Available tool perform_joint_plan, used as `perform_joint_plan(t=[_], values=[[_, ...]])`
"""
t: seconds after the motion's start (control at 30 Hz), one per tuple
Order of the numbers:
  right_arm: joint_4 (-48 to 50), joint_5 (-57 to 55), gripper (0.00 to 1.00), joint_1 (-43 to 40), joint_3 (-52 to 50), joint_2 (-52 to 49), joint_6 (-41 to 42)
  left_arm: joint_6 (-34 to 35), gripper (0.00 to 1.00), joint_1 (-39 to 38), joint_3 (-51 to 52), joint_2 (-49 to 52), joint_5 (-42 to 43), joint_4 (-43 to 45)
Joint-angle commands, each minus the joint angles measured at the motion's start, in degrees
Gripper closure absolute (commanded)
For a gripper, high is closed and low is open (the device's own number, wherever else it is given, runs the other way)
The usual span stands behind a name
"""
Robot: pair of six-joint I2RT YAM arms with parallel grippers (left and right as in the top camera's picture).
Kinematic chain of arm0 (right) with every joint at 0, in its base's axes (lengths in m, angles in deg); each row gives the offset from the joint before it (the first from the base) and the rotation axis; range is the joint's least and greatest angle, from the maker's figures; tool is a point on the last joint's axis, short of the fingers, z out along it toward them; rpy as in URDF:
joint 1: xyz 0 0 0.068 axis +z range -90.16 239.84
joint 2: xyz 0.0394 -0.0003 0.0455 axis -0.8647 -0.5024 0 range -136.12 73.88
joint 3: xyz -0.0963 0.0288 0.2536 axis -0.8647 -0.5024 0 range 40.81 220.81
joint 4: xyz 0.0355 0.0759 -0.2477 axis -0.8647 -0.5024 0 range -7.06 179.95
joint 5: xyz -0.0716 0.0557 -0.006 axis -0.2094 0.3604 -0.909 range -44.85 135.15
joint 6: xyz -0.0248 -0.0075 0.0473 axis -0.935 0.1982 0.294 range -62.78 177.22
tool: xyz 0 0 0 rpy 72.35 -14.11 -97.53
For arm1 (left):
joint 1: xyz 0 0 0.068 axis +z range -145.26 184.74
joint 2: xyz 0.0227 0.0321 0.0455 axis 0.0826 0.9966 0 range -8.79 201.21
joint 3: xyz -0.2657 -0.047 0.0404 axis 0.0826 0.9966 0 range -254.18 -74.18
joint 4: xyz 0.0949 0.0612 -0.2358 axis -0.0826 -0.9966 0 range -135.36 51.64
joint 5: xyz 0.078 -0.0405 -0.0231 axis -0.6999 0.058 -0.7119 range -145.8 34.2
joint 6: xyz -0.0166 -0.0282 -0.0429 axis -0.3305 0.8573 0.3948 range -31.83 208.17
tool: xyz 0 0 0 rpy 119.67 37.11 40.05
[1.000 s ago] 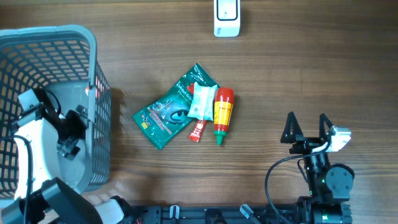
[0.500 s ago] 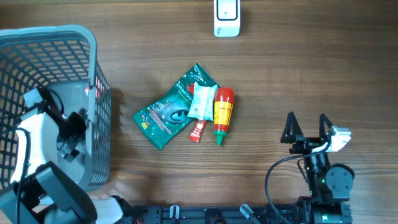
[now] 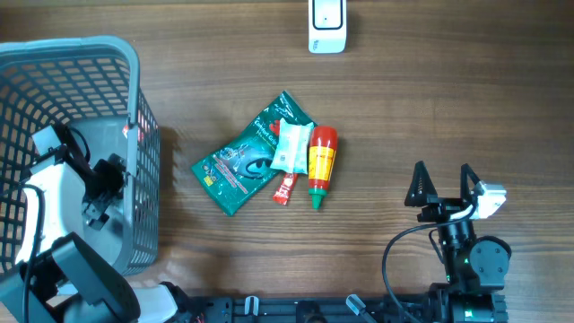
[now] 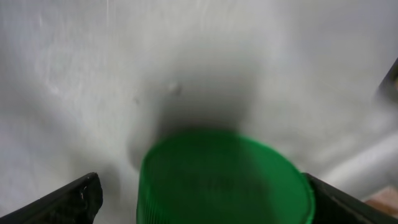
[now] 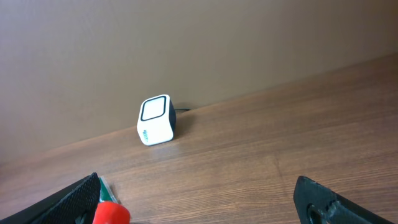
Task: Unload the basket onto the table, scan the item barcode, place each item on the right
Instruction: 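Lift the jar out and set it right of the sauce bottle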
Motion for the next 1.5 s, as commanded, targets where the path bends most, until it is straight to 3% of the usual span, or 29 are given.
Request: perform_joint_plan(t=[0.0, 0.2, 0.47, 0.9, 1.07, 1.27, 1.47], values=[[0.2, -0.6, 0.00, 0.2, -0.1, 0.6, 0.3, -0.3, 0.10, -0.3, 3.2, 1.2, -1.5, 2.6], [0.2, -0.6, 0.00, 0.2, -0.1, 0.6, 0.3, -0.3, 0.25, -0.3, 4.9, 1.3, -0.9, 1.4], [0.2, -0.6, 0.00, 0.2, -0.1, 0.6, 0.2, -0.8, 0.30, -0.2, -1.0, -1.3, -0.9, -0.4], [0.2, -0.6, 0.00, 0.2, -0.1, 0.6, 0.2, -0.8, 0.31, -0.3, -42.1, -3.6, -0.9, -14.9], [0.2, -0.6, 0.00, 0.2, -0.1, 0.6, 0.2, -0.8, 0.31, -2.2, -55.9, -5.3, 6.7, -16.7], [0.2, -0.6, 0.00, 0.2, -0.1, 0.6, 0.2, -0.8, 0.31, -13.5, -58.3, -8.7, 16.6, -12.8], [0.2, -0.6, 0.00, 0.2, -0.1, 0.6, 0.2, -1.0, 0.31, -34.2, -57.9, -6.1, 11.4, -12.0]])
